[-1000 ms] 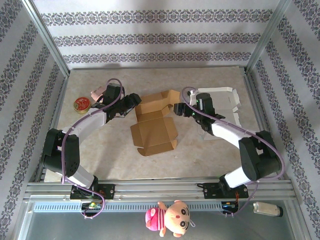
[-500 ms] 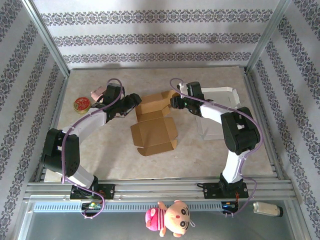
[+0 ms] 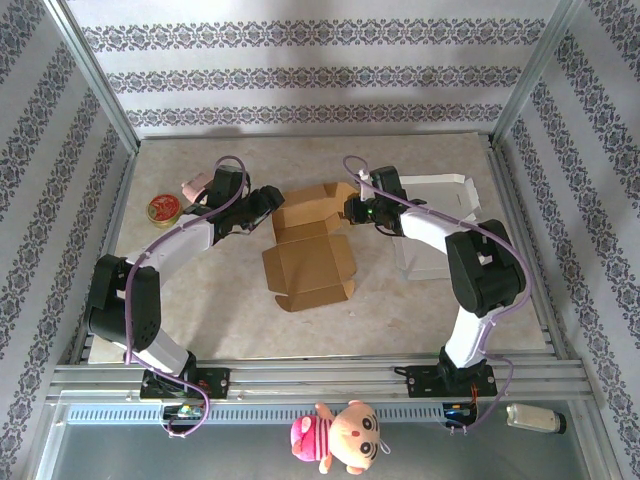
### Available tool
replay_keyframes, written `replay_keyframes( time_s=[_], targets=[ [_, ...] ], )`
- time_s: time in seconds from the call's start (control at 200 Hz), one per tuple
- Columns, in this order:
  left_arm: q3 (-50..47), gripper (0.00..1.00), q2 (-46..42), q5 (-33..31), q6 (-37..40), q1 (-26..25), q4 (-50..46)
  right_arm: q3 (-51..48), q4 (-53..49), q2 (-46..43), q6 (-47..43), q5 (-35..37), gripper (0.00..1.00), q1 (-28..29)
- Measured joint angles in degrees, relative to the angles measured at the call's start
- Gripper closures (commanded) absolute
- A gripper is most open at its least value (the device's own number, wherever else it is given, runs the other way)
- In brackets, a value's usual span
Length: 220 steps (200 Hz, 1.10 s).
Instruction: Fold the paper box
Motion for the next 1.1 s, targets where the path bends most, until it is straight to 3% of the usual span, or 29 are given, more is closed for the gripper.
replay_keyframes(
  time_s=[0.29,0.65,1.024,1.099],
  targets=[
    [0.4,0.37,0.3,-0.2,0.0,0.0,0.4,8.0,-9.9,-0.2,2.1,2.8,0.81,1.5],
    [0.7,0.37,0.8,-0.2,0.0,0.0,0.5,8.1,-14.9,-0.2,10.4,3.1,0.78,3.0],
    [0.6,0.37,0.8,-0.2,0.0,-1.0,1.2,-1.1,-3.7,-0.3,14.2,9.6,0.78,6.3],
    [0.0,0.33,0.7,-0.2,0.0,-1.4,2.0,-2.8,-2.8,-0.3,14.6,10.1,0.79,7.0]
  ],
)
